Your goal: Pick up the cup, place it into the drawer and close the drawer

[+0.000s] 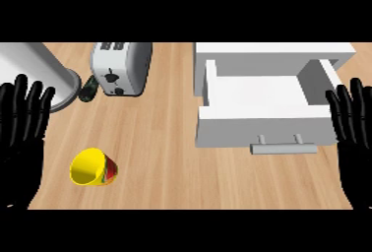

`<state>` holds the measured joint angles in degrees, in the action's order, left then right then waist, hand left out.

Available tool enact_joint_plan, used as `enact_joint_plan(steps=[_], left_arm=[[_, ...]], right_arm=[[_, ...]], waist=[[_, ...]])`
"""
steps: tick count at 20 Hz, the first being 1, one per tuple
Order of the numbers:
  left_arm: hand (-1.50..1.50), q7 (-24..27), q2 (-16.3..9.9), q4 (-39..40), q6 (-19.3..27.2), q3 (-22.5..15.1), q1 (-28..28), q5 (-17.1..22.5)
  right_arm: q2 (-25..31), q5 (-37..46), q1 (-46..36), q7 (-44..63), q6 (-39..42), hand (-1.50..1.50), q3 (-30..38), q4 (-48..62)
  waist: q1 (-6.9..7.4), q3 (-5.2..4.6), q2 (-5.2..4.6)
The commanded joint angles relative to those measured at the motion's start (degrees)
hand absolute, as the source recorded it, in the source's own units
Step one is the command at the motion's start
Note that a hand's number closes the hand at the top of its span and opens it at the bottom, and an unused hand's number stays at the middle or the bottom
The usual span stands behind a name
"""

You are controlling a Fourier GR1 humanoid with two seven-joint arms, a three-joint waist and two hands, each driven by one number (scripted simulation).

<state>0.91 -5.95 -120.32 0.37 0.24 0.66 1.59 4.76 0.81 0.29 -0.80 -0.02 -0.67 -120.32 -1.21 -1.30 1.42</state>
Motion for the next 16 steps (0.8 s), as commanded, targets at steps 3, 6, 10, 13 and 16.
enact_joint_plan(steps=[3, 6, 10, 13, 16], left_arm=[[-1.50, 4.69, -5.77, 0.84, -15.51, -0.16, -1.93, 13.57], [-1.50, 5.54, -11.18, 1.46, -28.40, -2.11, -4.01, 23.23], [-1.50, -2.64, -14.79, 10.03, -31.92, 3.57, -8.53, 37.27], [-1.50, -4.91, -20.96, 15.17, -36.66, 9.68, -5.43, 46.18], [-1.50, -3.21, -21.05, 26.27, -40.56, 10.40, -0.10, 44.07]], right_arm=[[1.66, -1.19, -0.40, 0.12, 1.09, -1.50, 2.13, -1.31], [-0.05, -0.03, -1.15, 1.14, 0.21, -1.50, -0.71, -1.03], [3.33, -3.10, -1.53, 7.15, 5.04, -1.50, -1.59, 1.47], [3.87, -5.17, -5.68, 5.43, 6.13, -1.50, 1.10, 7.88], [3.56, -5.76, -7.86, 6.13, 6.66, -1.50, 1.08, 8.74]], waist=[[1.25, 1.22, -1.39], [1.66, 1.02, -1.42], [1.87, 1.17, -1.59], [1.77, 1.28, -1.65], [1.12, 1.28, -1.56]])
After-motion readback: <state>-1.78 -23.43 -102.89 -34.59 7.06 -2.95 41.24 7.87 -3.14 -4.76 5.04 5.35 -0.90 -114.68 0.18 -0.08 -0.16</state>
